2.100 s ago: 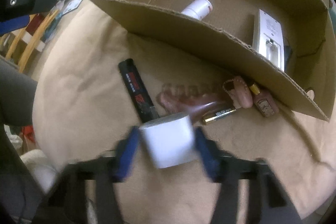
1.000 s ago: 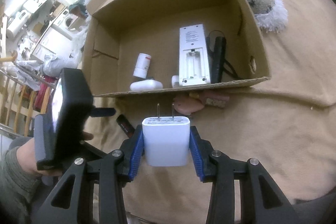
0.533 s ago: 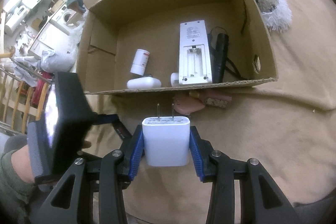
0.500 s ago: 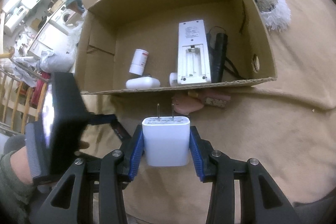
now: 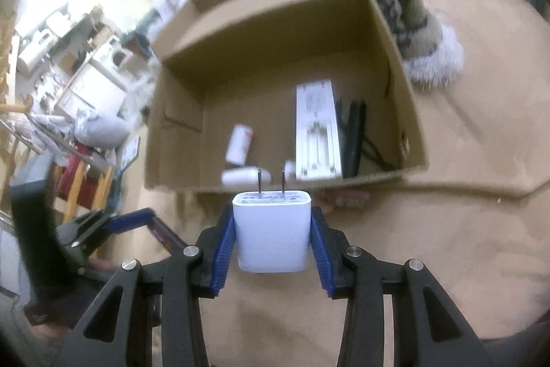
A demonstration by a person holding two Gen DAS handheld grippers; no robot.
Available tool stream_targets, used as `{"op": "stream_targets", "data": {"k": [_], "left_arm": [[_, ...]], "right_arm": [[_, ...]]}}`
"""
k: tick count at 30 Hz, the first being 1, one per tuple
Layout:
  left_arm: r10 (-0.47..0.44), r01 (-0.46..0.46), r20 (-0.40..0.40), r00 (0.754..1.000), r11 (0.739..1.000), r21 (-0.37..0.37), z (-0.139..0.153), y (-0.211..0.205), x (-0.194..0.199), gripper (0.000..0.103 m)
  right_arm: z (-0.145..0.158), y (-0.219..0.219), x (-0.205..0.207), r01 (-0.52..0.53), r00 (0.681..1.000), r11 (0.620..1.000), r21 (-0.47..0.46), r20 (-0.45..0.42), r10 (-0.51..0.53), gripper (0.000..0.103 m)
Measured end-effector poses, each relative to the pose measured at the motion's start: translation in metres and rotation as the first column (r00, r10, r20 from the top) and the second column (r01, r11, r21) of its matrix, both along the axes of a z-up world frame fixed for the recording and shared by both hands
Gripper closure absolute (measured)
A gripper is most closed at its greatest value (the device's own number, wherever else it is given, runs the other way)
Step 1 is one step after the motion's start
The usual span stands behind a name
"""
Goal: Organize rigid objects
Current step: 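Grasp black-and-red power bank with left tool while right tool carries charger over box, then lower power bank and charger plug into the box and open both tools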
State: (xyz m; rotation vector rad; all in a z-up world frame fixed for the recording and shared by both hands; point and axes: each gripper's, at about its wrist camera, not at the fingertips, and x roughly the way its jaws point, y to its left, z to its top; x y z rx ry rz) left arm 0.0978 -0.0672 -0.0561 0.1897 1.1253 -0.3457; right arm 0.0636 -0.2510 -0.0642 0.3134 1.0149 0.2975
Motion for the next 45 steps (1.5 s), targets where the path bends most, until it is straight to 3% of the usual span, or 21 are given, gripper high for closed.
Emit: {"op": "stream_targets", "data": {"k": [5,8,16,31,45], "left_arm": [[0.093,-0.089,0.107,0.990,0.995,-0.034,0.035,0.004,-0.001,0.025],[0.147,-0.141,0.129,0.981,0.988,-0.056,0.050,0.017,0.003,0.024],[0.107,-0.110,0.184,0.977,0.994,0.009,0.036,-0.003,0.023,0.024],[0.148,-0.152,0.116,0.982,0.988,0.022,-0.018,-0.017,0.045,0.024],[0.156,-0.160,0.078,0.985,0.986,0.051,-0.033,-0.026,0.046,0.024]], "right_arm": [[0.014,0.003,0.012,0.003,0.997,0.999,-0.050,0.073,0.001,0.059],[0.019,0.002,0.022,-0.001,0.995,0.998,-0.063,0.095,0.007,0.059],[0.014,0.000,0.046,0.002,0.997,0.999,-0.049,0.076,0.002,0.059],[-0.017,0.014,0.085,-0.010,1.000,0.998,-0.068,-0.018,0.009,0.059],[-0.044,0.012,0.092,0.008,0.992,0.997,-0.072,-0.123,-0.017,0.059]]}}
